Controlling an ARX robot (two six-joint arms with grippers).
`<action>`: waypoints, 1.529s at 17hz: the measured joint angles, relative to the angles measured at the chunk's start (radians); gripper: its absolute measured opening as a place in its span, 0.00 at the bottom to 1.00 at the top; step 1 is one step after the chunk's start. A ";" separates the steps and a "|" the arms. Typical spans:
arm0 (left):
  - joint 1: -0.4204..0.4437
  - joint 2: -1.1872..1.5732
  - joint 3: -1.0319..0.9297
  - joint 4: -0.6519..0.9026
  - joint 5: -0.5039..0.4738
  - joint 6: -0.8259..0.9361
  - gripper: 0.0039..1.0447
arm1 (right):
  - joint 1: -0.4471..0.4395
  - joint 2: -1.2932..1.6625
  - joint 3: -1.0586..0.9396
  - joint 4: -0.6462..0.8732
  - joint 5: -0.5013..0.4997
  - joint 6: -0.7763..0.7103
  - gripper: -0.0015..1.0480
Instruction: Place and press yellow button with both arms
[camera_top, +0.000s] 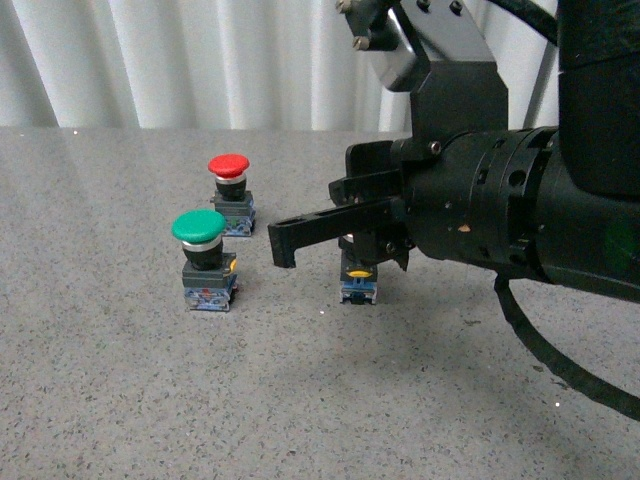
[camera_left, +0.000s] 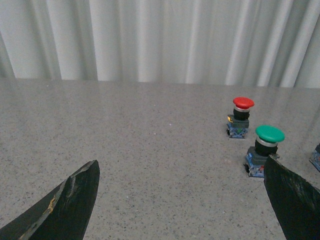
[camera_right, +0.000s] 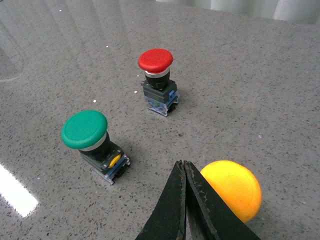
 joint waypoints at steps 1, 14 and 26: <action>0.000 0.000 0.000 0.000 0.000 0.000 0.94 | 0.000 0.002 0.000 0.000 0.000 0.000 0.02; 0.000 0.000 0.000 0.000 0.000 0.000 0.94 | -0.024 0.058 0.041 -0.032 -0.001 -0.005 0.02; 0.000 0.000 0.000 0.000 0.000 0.000 0.94 | -0.048 0.087 0.095 -0.159 0.002 -0.016 0.02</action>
